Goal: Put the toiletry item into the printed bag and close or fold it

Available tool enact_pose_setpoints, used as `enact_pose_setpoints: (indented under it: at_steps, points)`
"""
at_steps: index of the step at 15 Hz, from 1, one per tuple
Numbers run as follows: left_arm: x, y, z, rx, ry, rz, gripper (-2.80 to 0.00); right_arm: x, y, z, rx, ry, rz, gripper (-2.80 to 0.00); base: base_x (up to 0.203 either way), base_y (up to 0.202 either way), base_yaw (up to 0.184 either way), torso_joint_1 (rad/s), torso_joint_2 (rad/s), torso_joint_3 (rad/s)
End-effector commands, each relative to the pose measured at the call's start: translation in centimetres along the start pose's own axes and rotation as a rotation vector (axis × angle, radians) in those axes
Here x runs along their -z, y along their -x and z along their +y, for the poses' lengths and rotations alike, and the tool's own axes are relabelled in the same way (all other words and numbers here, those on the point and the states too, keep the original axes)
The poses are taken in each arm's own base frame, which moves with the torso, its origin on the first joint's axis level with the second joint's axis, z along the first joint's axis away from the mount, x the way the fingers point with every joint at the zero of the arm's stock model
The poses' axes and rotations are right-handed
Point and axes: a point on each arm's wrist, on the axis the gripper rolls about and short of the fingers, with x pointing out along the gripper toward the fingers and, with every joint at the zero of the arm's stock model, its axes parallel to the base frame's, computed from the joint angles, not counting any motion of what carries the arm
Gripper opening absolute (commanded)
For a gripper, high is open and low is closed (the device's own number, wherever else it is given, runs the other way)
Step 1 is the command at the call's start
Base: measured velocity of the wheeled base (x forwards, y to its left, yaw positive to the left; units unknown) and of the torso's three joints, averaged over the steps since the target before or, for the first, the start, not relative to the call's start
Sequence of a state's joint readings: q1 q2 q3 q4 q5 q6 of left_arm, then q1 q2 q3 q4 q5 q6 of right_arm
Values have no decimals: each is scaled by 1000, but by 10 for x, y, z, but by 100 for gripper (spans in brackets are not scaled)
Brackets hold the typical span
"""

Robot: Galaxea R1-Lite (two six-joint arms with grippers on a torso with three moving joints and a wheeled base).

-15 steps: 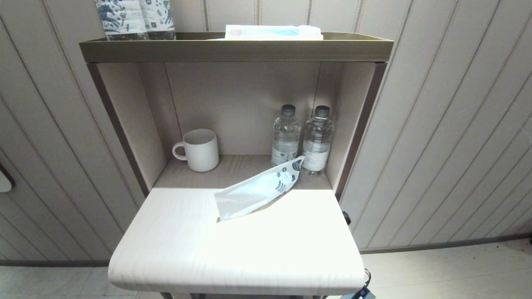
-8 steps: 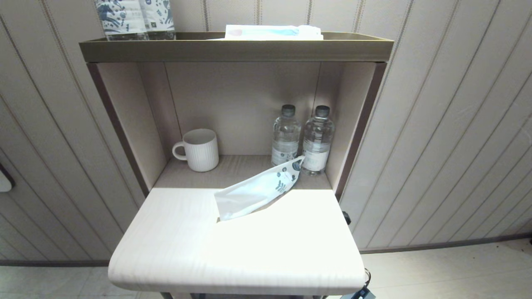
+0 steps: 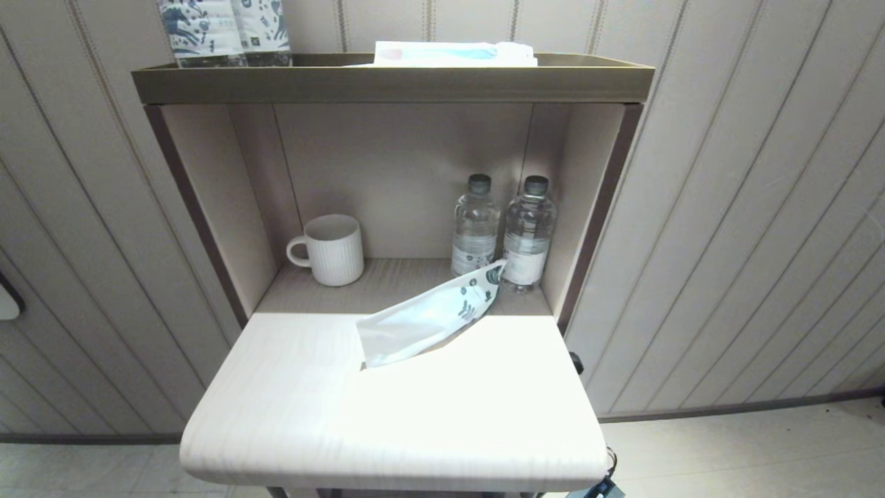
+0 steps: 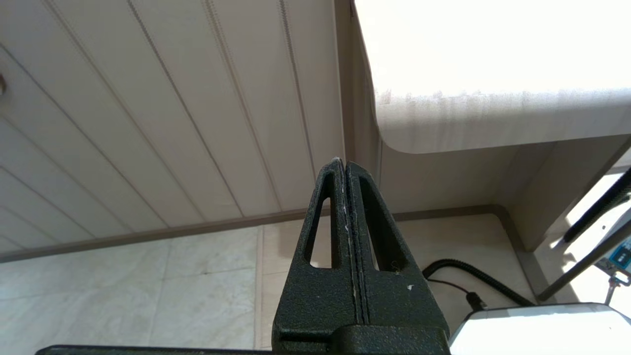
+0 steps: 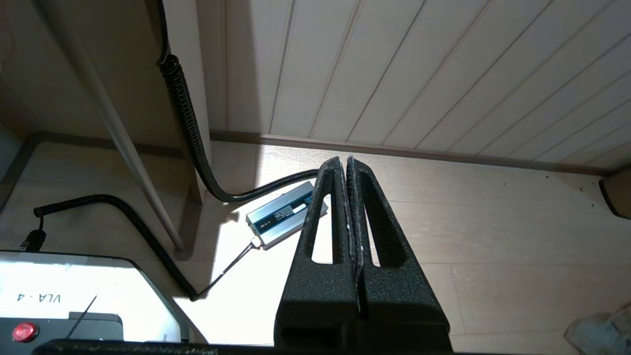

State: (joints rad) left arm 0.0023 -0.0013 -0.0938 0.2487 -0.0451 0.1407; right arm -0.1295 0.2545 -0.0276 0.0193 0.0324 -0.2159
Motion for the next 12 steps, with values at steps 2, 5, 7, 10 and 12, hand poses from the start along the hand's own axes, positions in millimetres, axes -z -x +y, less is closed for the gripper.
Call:
enact_pose_setpoints:
  at_steps: [2,5,7,10,12]
  points:
    - [0,0,0,2,-10,6,-280,1,-1,0,-26,9,5,-280,0,0,0,0,0,0]
    - [1,0,0,2,-3,7,-280,1,3,-1,-149,32,-60,-280,0,0,0,0,0,0]
    - [0,0,0,0,-5,6,-280,5,11,-1,-107,8,-156,-280,0,0,0,0,0,0]
    - [0,0,0,2,-9,5,-280,12,18,0,-73,-82,-260,-280,0,0,0,0,0,0]
    - [0,0,0,3,-6,3,-280,15,16,0,-45,-194,-246,-280,0,0,0,0,0,0]
